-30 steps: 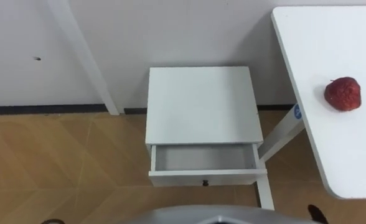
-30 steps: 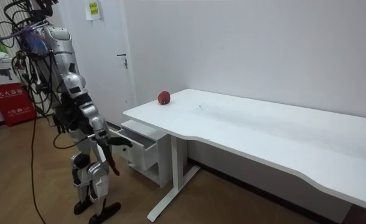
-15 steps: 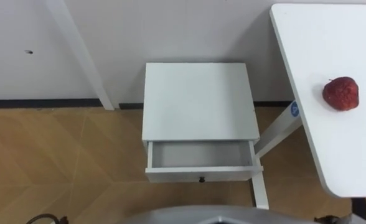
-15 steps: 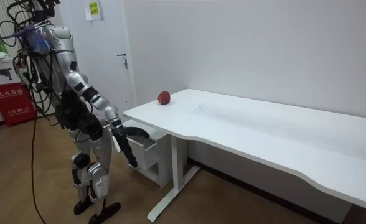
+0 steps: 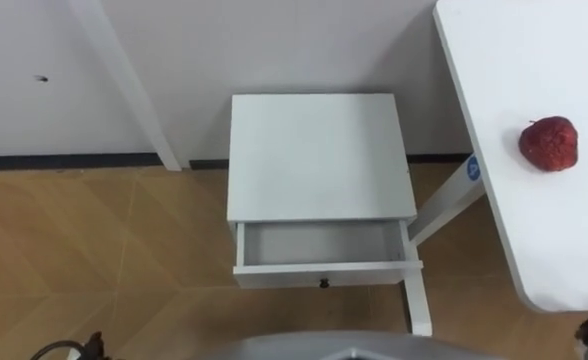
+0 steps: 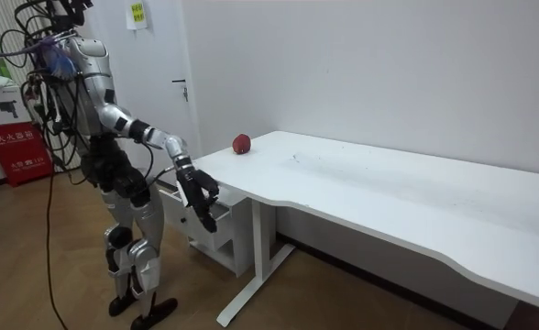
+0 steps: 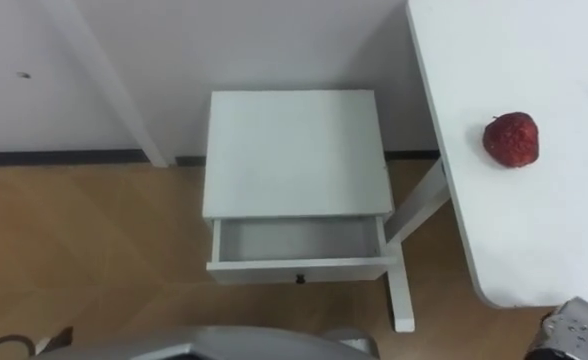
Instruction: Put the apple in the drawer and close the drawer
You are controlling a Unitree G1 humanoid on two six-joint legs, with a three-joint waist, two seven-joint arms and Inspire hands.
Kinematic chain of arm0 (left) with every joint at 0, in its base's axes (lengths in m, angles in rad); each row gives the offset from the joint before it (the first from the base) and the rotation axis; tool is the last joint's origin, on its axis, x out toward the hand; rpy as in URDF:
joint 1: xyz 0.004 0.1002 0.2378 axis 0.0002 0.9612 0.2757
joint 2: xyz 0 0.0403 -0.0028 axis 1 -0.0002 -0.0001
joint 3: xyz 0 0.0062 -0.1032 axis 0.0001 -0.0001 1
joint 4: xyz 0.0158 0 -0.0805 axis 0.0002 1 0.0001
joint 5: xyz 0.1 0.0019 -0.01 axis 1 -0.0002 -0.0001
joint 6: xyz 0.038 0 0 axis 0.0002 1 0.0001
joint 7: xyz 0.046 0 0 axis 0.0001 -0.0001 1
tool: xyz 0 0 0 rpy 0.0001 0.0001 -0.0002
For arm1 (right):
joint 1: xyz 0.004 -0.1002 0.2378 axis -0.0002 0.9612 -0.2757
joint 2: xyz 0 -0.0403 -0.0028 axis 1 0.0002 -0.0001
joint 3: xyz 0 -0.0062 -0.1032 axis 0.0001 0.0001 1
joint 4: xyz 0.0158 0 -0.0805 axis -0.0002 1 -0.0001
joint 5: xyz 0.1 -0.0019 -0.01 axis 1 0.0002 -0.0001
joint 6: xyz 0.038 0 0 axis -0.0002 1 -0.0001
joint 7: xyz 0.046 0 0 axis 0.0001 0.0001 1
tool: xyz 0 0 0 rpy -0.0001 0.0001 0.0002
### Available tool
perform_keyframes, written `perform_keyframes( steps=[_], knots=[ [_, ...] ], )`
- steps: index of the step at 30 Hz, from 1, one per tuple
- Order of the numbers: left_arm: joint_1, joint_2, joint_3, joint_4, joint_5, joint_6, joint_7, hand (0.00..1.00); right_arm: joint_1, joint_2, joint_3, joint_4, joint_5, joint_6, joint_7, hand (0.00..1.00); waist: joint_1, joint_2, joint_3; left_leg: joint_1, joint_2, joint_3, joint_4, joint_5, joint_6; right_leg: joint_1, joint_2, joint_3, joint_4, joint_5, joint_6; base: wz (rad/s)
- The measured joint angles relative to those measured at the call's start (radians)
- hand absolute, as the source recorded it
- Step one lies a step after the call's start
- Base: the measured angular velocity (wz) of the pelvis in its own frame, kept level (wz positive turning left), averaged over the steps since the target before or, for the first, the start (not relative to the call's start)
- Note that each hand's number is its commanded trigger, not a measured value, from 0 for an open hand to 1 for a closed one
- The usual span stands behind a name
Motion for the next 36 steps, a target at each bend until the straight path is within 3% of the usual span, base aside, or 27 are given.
perform_keyframes(
  steps=[2, 5, 11, 15, 22, 28, 31, 36],
  knots=[
    [0.002, 0.0, -0.001, 0.0, 0.0, -0.006, 0.0, 0.0, 0.0, -0.008, 0.001, -0.061, -0.039, -0.027, -0.021, 0.0, -0.002, -0.001, 0.0006, 0.0, 0.0, 0.0, -0.003, 0.0, 0.0, -0.001, 0.0, 0.001, 0.0, 0.0, 0.0, -0.02],
    [0.005, 0.0, -0.001, 0.0, -0.003, -0.013, 0.0, 0.0, -0.001, -0.034, 0.0, -0.132, -0.109, -0.037, -0.059, 0.0, -0.003, 0.003, -0.0001, 0.001, -0.001, 0.0, -0.004, 0.001, 0.0, -0.001, 0.001, 0.008, 0.0, 0.0, 0.0, 0.0],
    [-0.001, 0.0, -0.004, 0.001, -0.019, -0.031, 0.018, 0.0, -0.016, -0.036, 0.027, -0.32, -0.316, -0.061, -0.182, 0.0, -0.003, 0.002, -0.0017, -0.02, 0.0, -0.001, 0.001, 0.001, 0.0, -0.018, 0.0, -0.002, -0.001, 0.001, 0.001, 0.0],
    [0.002, 0.001, -0.004, 0.028, -0.018, -0.034, 0.023, 0.0, -0.016, -0.036, 0.045, -0.436, -0.515, -0.066, -0.241, 0.0, 0.006, 0.008, -0.0054, -0.024, 0.0, -0.001, 0.006, 0.001, 0.0, -0.024, 0.0, -0.003, 0.0, 0.001, 0.001, 0.0],
    [0.012, 0.003, -0.043, 0.044, -0.031, -0.034, 0.044, 0.0, -0.014, -0.038, 0.116, -0.571, -0.69, -0.071, -0.272, 0.0, 0.008, 0.006, -0.0054, -0.034, -0.001, -0.003, 0.01, 0.001, 0.0, -0.028, -0.002, -0.016, -0.001, 0.001, 0.001, 0.04],
    [-0.002, 0.001, -0.081, 0.044, -0.031, -0.035, 0.042, 0.0, 0.008, -0.038, 0.238, -0.585, -0.856, -0.053, -0.168, 0.0, 0.031, 0.005, -0.0034, -0.03, 0.001, 0.001, 0.009, 0.001, 0.0, -0.028, -0.002, -0.008, -0.001, 0.001, 0.001, -0.05],
    [-0.001, 0.001, -0.093, 0.046, -0.024, -0.032, 0.039, 0.0, 0.022, -0.038, 0.322, -0.567, -0.977, -0.025, -0.069, 0.0, 0.047, 0.001, 0.0013, -0.008, 0.006, 0.015, 0.002, 0.001, 0.0, -0.013, 0.002, 0.007, -0.004, 0.001, 0.001, -0.14],
    [0.002, 0.001, -0.094, 0.046, -0.02, -0.031, 0.039, 0.0, 0.025, -0.038, 0.398, -0.513, -1.041, 0.041, 0.09, 0.0, 0.051, -0.008, 0.0083, 0.006, 0.005, 0.002, -0.009, 0.001, -0.001, 0.004, 0.001, -0.016, -0.005, 0.001, 0.001, 0.1]
  ],
)
